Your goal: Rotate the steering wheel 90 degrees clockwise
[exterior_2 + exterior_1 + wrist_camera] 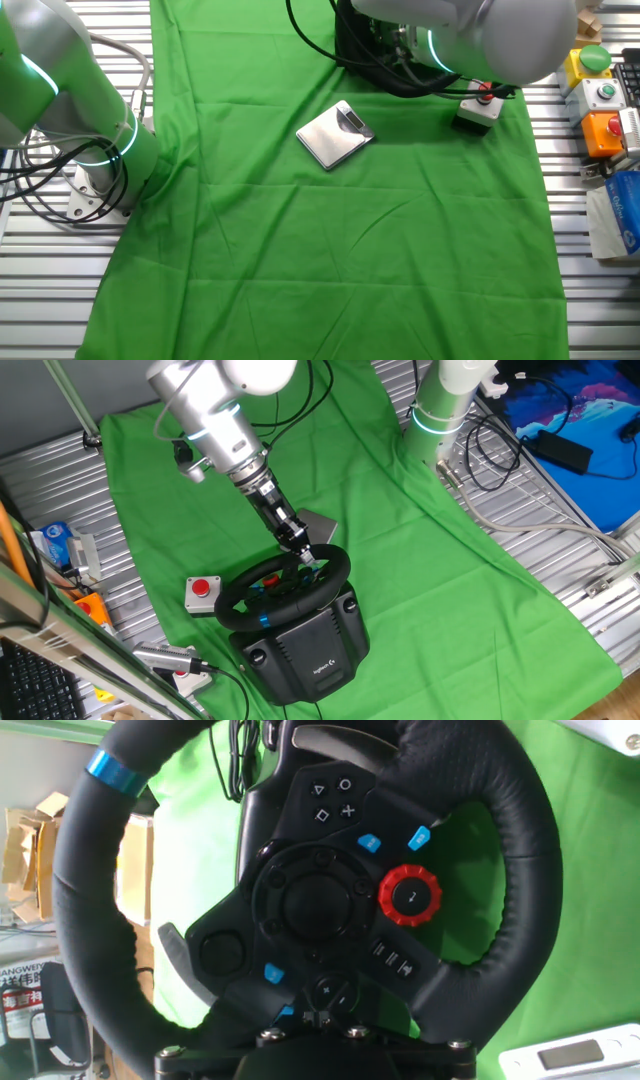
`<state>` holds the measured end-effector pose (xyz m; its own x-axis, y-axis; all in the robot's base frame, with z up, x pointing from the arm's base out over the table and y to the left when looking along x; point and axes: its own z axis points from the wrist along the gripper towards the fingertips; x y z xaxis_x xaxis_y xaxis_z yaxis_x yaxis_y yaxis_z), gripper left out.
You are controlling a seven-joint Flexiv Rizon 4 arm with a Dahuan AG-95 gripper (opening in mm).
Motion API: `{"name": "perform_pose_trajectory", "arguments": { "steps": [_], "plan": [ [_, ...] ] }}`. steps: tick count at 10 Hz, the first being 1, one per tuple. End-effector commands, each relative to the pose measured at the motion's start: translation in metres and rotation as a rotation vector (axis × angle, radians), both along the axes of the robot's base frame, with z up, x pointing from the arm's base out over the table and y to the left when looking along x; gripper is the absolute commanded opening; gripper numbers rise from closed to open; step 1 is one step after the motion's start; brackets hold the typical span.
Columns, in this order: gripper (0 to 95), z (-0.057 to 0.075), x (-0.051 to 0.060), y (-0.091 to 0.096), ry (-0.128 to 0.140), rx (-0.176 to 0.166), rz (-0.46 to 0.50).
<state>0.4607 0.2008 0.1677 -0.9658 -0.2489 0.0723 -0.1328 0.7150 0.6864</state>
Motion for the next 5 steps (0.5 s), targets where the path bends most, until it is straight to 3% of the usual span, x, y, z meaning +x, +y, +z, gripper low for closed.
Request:
{"name": "perform_pose_trajectory", "arguments": {
  "steps": [1, 3, 5],
  "plan": [
    [0.0, -0.0007, 0.0003, 0.0004, 0.001, -0.009, 0.000],
    [0.0, -0.0007, 0.0003, 0.0004, 0.003, -0.015, 0.010],
    [0.0, -0.0007, 0.0003, 0.0004, -0.014, -0.010, 0.026]
  ]
}}
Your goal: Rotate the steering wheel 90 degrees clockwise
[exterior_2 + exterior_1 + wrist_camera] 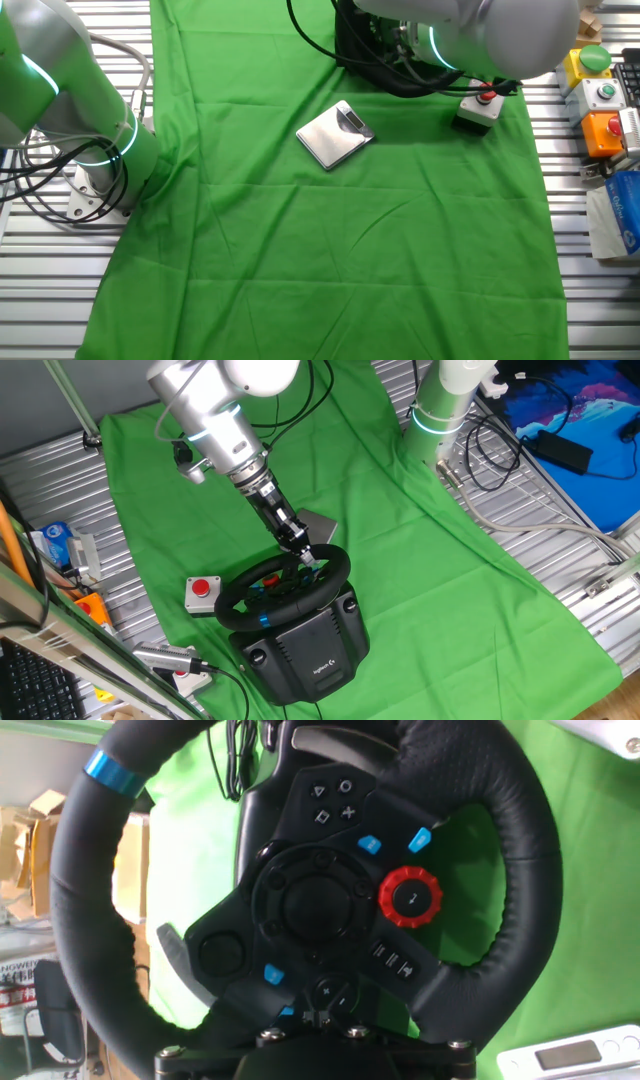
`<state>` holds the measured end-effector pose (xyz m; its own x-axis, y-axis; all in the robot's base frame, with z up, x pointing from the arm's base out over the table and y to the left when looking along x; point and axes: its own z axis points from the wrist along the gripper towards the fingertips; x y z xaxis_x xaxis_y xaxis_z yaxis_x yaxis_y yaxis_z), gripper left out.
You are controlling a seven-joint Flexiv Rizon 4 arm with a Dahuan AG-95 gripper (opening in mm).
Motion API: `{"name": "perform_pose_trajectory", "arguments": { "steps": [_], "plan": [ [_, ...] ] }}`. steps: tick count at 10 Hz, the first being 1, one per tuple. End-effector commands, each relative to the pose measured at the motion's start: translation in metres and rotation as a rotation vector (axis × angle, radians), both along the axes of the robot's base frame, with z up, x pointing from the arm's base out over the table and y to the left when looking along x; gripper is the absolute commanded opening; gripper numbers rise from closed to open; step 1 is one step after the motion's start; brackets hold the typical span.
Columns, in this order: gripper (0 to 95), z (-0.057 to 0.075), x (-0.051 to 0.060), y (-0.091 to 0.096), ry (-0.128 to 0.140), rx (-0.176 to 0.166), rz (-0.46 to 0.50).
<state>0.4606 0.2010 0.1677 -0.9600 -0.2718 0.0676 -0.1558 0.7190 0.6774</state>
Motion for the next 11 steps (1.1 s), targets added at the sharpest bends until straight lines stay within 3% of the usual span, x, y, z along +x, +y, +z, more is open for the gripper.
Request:
{"name": "perform_pose_trajectory", "arguments": {
  "steps": [1, 11],
  "plan": [
    [0.0, -0.0007, 0.0003, 0.0002, -0.009, 0.001, 0.007],
    [0.0, -0.0007, 0.0003, 0.0002, -0.045, -0.005, 0.050]
  ]
}}
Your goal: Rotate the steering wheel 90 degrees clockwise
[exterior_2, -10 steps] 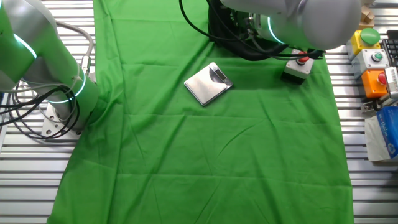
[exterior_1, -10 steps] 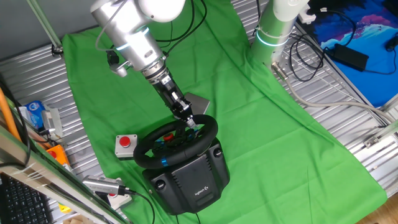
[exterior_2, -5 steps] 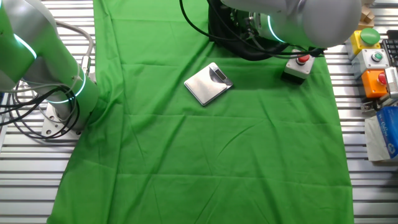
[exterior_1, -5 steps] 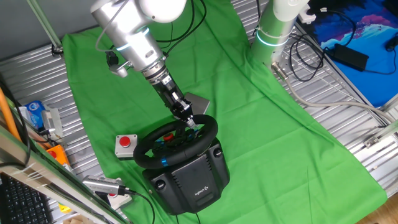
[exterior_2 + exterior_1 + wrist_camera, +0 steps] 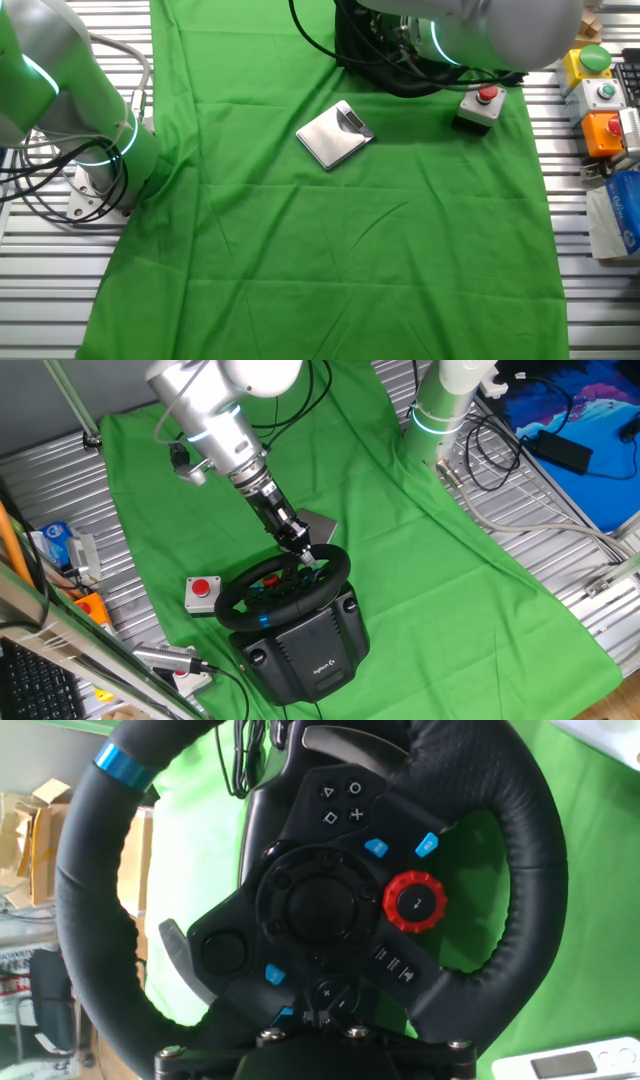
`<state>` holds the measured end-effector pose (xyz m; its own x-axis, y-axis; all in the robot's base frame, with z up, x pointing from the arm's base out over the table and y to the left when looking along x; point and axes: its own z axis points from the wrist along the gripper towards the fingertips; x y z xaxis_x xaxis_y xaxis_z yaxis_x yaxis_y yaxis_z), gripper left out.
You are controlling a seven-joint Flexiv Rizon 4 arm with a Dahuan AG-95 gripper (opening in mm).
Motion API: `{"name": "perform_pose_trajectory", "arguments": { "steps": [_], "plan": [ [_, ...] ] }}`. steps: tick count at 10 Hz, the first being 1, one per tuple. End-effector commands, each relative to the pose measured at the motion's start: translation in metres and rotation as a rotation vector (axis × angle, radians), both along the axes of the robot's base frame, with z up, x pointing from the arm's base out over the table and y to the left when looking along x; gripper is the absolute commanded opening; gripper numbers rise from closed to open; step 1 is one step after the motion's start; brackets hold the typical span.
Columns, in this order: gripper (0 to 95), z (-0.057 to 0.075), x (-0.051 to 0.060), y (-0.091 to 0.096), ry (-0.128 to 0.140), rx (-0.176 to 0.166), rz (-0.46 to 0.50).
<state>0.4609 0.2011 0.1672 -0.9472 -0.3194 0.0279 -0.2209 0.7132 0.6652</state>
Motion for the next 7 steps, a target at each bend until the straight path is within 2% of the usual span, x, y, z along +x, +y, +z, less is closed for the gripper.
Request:
{"name": "perform_pose_trajectory", "arguments": {
  "steps": [1, 6, 7],
  "plan": [
    [0.0, 0.000, 0.000, 0.000, -0.004, 0.000, 0.001],
    [0.0, -0.002, -0.007, 0.003, -0.011, -0.021, 0.002],
    [0.0, -0.004, -0.011, 0.005, -0.016, -0.025, 0.002]
  ]
}}
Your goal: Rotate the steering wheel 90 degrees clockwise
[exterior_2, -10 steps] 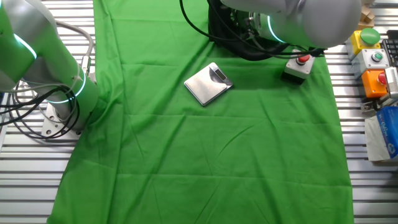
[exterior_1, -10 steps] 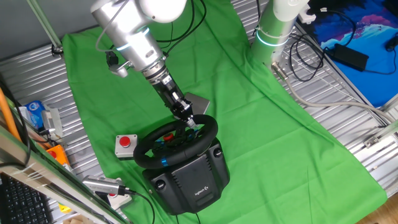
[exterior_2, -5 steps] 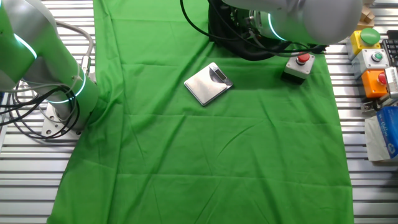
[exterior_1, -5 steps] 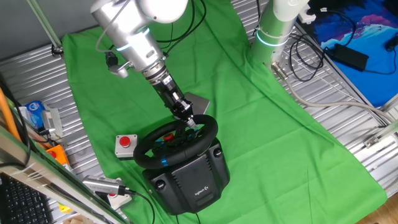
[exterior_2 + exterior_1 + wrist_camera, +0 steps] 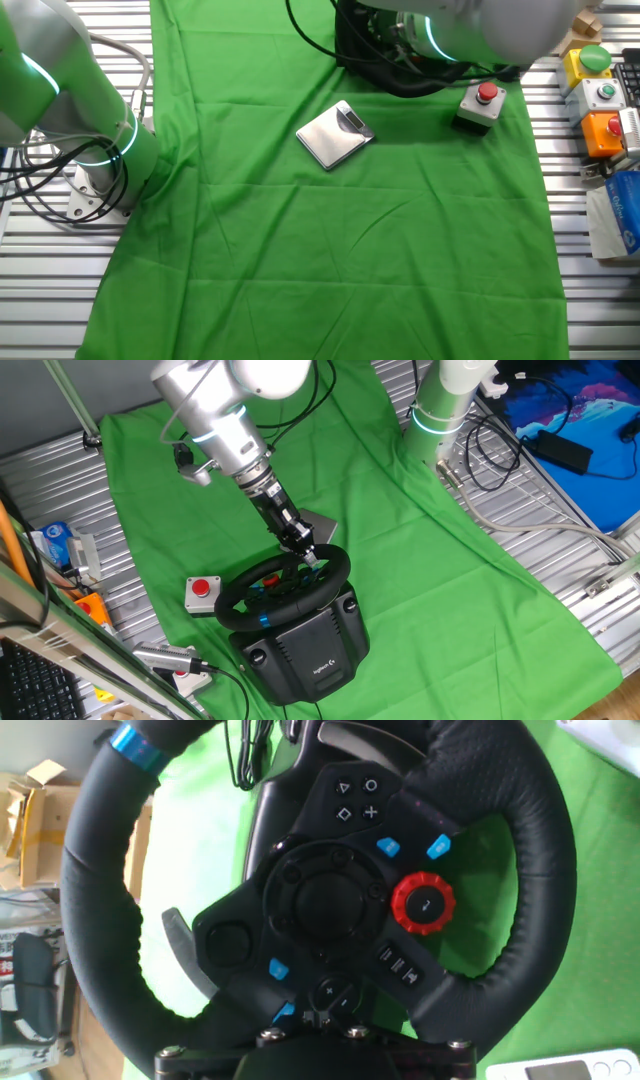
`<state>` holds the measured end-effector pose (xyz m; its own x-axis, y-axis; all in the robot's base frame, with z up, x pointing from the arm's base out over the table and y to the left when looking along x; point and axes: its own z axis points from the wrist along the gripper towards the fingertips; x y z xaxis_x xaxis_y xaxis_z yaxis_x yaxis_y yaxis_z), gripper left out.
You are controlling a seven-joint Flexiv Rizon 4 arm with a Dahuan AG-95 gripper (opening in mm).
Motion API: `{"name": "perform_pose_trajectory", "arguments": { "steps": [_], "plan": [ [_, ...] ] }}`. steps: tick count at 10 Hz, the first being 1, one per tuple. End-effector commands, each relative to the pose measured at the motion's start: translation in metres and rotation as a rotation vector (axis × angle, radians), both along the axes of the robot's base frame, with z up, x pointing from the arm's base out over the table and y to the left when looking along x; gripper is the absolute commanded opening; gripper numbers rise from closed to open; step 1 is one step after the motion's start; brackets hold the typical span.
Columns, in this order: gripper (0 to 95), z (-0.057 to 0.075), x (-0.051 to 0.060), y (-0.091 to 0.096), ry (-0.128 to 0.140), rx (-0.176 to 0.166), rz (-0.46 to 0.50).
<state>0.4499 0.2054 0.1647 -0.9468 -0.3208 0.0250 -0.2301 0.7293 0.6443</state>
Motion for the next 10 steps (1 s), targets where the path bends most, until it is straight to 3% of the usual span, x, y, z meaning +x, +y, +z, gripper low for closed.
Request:
{"name": "perform_pose_trajectory", "arguments": {
  "steps": [1, 5, 10],
  "plan": [
    [0.0, -0.002, -0.004, 0.002, -0.006, 0.002, -0.005],
    [0.0, -0.003, -0.009, 0.006, -0.009, 0.011, -0.033],
    [0.0, -0.003, -0.006, 0.015, -0.009, 0.022, -0.052]
  ]
}}
